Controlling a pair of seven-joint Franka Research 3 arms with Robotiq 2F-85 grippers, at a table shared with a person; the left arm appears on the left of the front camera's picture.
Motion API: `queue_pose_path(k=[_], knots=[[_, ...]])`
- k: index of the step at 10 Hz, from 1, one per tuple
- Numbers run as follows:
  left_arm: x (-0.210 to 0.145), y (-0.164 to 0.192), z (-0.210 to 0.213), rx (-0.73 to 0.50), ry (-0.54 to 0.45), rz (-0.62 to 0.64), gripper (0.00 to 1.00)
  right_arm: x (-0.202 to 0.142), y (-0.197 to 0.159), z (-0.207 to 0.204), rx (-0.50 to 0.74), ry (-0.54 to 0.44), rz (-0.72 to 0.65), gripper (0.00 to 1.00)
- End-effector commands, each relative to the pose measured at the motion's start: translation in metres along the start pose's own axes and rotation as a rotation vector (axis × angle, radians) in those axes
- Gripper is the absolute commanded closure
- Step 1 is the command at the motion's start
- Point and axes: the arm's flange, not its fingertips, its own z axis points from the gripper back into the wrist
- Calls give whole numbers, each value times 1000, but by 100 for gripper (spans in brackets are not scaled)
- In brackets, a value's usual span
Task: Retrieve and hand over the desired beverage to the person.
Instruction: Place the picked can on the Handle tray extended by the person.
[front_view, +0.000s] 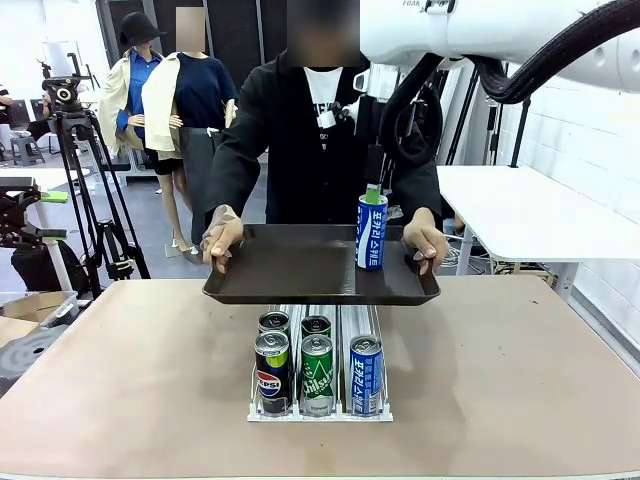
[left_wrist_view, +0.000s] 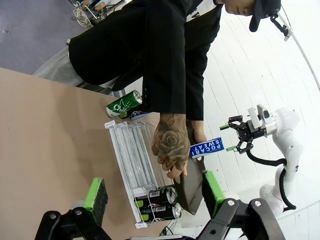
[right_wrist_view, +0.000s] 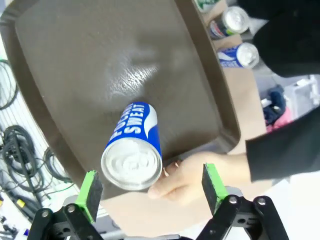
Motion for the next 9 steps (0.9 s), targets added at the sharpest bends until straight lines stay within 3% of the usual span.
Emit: queue_pose_path(k=[1, 4, 9], knots=[[0, -2, 2, -1, -4, 0, 0, -9, 11, 21, -62, -5, -42, 0], [0, -2, 2, -1, -4, 0, 0, -21, 23, 36, -94, -22, -55, 0], [0, -2, 2, -1, -4, 0, 0, -12, 15, 42, -69, -30, -31, 0]])
